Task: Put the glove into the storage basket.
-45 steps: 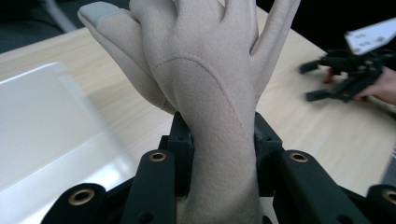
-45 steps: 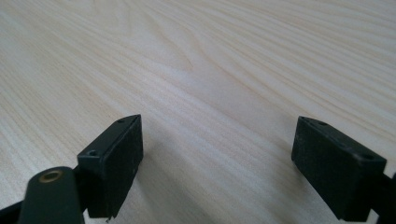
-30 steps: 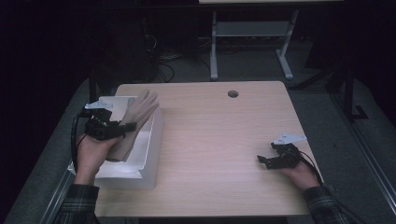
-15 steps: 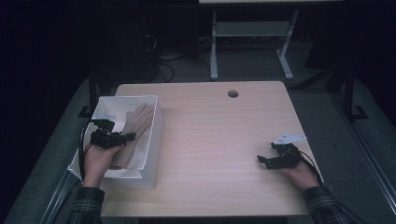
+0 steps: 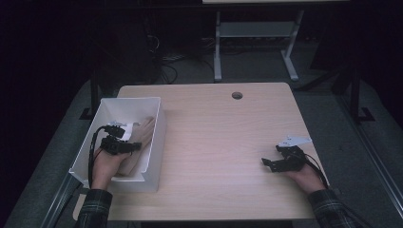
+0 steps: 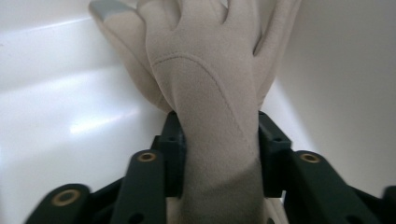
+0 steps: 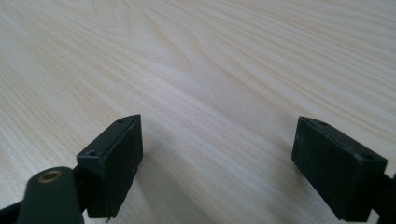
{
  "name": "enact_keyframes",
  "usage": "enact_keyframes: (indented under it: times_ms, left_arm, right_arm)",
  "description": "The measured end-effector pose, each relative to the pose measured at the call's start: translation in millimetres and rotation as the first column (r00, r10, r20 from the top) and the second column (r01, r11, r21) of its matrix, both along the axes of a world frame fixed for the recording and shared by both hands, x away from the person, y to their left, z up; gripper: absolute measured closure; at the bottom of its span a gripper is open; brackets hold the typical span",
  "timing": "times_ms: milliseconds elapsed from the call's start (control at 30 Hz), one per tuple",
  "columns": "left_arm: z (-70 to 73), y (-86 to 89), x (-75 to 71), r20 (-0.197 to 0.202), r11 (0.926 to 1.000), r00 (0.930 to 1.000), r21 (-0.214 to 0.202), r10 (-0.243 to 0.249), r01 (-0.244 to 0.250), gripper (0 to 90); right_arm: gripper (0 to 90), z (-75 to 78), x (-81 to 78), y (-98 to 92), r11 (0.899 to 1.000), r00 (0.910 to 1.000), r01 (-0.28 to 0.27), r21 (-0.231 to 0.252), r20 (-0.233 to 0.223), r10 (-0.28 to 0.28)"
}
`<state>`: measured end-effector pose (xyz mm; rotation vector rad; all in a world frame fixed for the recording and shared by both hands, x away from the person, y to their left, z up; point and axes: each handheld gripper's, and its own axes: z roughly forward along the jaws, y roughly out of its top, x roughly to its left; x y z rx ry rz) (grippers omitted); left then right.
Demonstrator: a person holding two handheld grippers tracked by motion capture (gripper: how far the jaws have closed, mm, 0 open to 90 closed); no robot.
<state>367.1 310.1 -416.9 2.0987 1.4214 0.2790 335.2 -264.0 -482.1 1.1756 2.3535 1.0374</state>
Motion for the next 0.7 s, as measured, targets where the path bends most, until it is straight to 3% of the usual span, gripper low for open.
enact_keyframes:
  times_ms: [133,433,700]
  left_arm:
    - [-3.8,-0.1,2.0,-0.03,1.0,0.9995,0.0,0.002,-0.002,46.4]
    - [-2.6,1.2,1.1,0.002,0.9999,0.9999,-0.006,0.014,-0.014,26.3]
    - [13.3,3.6,-1.2,0.046,0.9999,0.9989,-0.012,0.001,-0.001,22.9]
  right_arm:
    - [15.9,0.0,0.0,0.0,1.0,1.0,0.0,-0.001,0.001,0.0]
    - [15.9,0.0,0.0,0.0,1.0,1.0,0.0,0.0,0.0,0.0]
    - [15.8,-0.1,0.1,0.0,1.0,1.0,0.0,0.001,0.001,0.0]
